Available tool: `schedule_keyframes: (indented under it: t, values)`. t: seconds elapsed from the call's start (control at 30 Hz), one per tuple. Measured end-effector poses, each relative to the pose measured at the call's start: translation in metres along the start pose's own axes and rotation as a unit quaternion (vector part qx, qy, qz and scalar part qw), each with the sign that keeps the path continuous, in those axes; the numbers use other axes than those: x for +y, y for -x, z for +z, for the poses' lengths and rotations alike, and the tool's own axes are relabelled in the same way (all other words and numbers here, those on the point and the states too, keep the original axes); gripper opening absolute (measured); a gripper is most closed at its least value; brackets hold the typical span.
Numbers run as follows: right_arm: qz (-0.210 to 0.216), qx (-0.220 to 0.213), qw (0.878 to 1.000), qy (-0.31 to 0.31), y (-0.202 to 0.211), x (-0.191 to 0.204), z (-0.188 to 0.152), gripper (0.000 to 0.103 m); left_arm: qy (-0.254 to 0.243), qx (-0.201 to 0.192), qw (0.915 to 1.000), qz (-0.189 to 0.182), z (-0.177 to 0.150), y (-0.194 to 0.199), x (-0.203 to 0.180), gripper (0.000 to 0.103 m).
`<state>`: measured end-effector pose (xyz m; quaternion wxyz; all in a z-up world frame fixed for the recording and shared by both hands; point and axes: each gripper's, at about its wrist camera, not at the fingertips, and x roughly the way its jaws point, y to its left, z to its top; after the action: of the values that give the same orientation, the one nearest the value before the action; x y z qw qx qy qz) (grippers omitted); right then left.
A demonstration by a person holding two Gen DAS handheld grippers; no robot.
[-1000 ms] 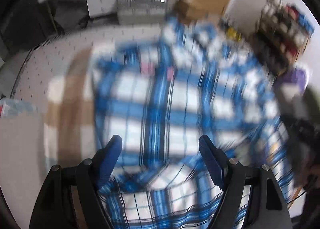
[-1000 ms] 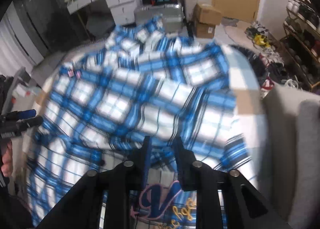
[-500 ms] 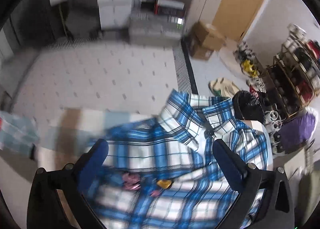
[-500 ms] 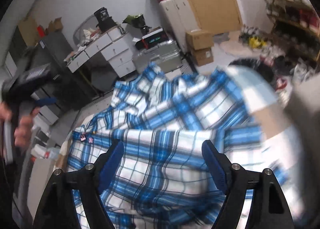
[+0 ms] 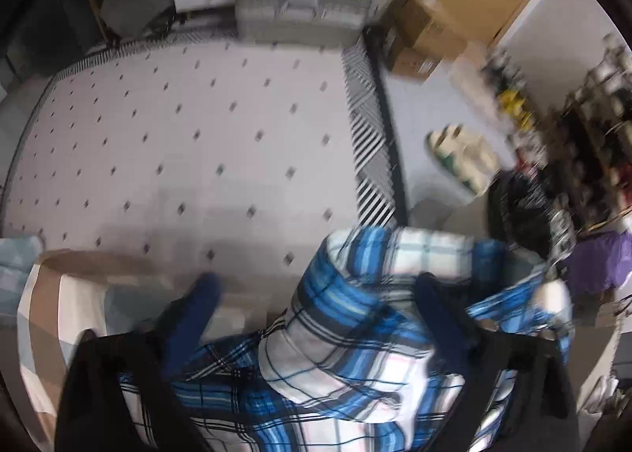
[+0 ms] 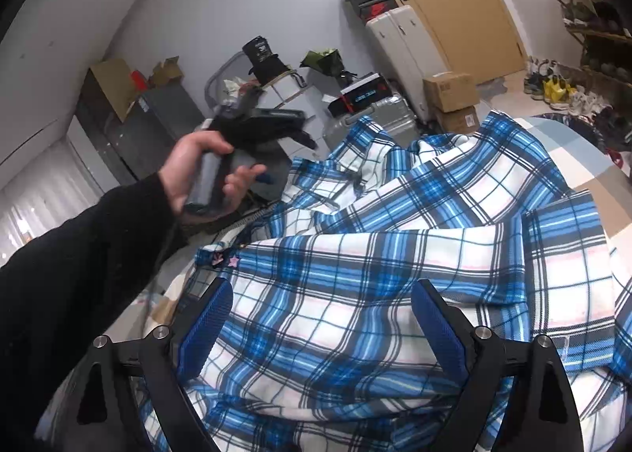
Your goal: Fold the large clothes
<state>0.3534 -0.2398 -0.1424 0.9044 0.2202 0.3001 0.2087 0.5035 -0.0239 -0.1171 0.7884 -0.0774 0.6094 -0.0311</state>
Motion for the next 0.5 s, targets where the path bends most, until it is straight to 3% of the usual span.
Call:
schedule_keyframes:
  t: [0.07,0.13,0.3,0.5]
  values:
    - [0.002,-0.007,1.000,-0.007,0.004,-0.002,0.000,0.093,-0.005,0.039,0.9992,-0.008,-0.007,-0.007,-0.001,0.030]
    - [0.003,-0.002,1.000,-0.014,0.002,-0.006,0.000,0.093,-0.025,0.048,0.9984,0.014,-0.018,-0.004,-0.003,0.014]
    - [0.013,-0.004,1.000,-0.020,0.004,-0.010,-0.001,0.093,-0.074,-0.019,0.9970,-0.012,-0.057,0.049,-0.001,0.008]
    - [0.022,-0.036,0.999,-0.034,0.017,-0.017,0.002,0.093,-0.204,-0.108,0.9728,-0.021,-0.133,0.122,-0.010,0.008]
